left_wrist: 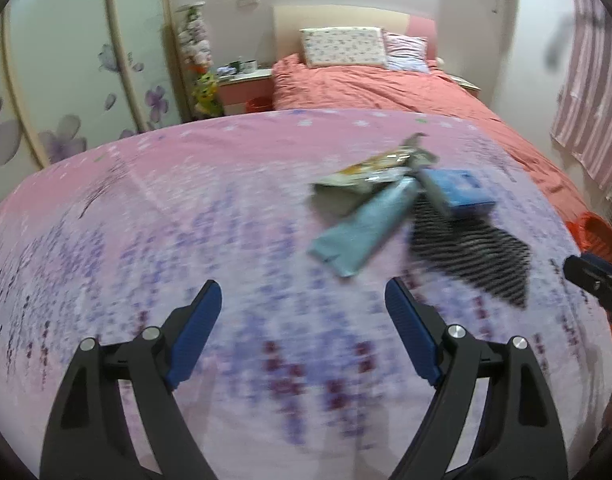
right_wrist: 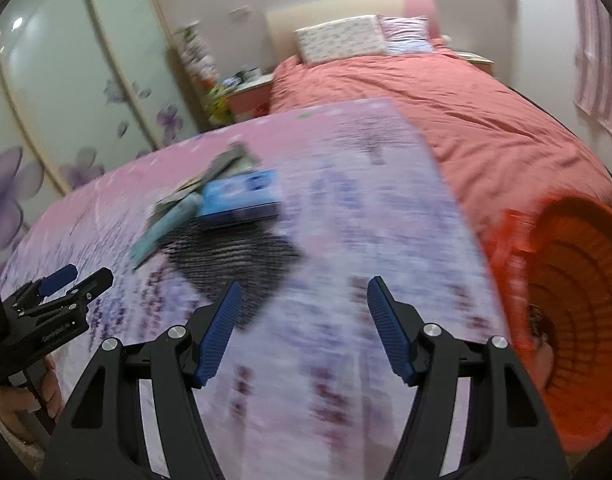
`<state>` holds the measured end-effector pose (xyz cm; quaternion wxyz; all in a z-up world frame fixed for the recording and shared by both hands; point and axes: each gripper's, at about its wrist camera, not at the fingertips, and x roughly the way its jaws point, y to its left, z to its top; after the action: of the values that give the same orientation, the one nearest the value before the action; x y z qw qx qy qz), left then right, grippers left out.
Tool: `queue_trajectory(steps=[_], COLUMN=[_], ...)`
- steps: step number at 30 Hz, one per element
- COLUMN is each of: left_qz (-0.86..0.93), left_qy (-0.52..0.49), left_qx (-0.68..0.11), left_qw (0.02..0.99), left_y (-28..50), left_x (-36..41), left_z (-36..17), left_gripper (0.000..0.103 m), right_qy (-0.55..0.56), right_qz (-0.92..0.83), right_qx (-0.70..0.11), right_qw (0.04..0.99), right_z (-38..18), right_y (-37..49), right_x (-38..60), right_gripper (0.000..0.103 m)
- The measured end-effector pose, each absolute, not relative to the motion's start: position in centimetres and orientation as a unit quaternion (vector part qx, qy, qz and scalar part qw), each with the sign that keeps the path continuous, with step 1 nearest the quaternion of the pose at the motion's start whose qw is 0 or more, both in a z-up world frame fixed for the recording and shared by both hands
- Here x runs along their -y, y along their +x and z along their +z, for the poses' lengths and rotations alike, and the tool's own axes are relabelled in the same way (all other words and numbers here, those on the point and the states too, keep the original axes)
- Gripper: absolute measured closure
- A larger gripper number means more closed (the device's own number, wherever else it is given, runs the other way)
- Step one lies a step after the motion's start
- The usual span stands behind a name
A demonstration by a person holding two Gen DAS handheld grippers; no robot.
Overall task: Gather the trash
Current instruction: 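Move back over the bed and grasp the black mesh mat with the right tool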
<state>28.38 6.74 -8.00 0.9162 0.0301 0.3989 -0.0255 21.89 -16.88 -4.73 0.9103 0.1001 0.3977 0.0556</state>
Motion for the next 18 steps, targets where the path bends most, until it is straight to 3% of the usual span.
queue_trajectory(steps=[8, 11, 13, 15, 17, 18], left_qz=[-0.013, -0.014, -0.015, -0.017, -0.021, -0.021], left_qy=[0.001, -0.010, -0.013, -0.015, -0.017, -0.017], left_qx=[-0.402, -0.401, -0.400, -0.399, -0.398, -0.398], left_qw=[0.916, 0.916, 0.916, 0.916, 0.917, 0.917], left_y=[27.4, 27.4, 27.4, 27.5, 27.5, 27.6], left_x=[-11.5, -12.3, -12.5, -12.4, -12.4, -12.4], left_z=[-8.5, -8.5, -8.4, -8.4, -8.3, -8.4], left_gripper=[0.021, 0.021, 0.021, 0.021, 0.021, 0.021], right_qy=[0.069, 0.056, 0.042, 0.023, 0.030, 0.034], right_qz=[0.054, 0.044, 0.028, 0.013, 0.009, 0.010], right_qx=[-0.433, -0.435, -0.433, -0.434, -0.427, -0.427], right_qw=[0.897, 0.897, 0.900, 0.901, 0.904, 0.904], right_z=[-6.2, -6.3, -6.4, -6.5, -6.2, -6.2], right_y=[26.6, 27.3, 27.4, 27.4, 27.0, 26.8], right_x=[10.7, 9.6, 9.1, 8.6, 9.2, 9.5], right_gripper=[0.037, 0.028, 0.029, 0.036, 0.067, 0.072])
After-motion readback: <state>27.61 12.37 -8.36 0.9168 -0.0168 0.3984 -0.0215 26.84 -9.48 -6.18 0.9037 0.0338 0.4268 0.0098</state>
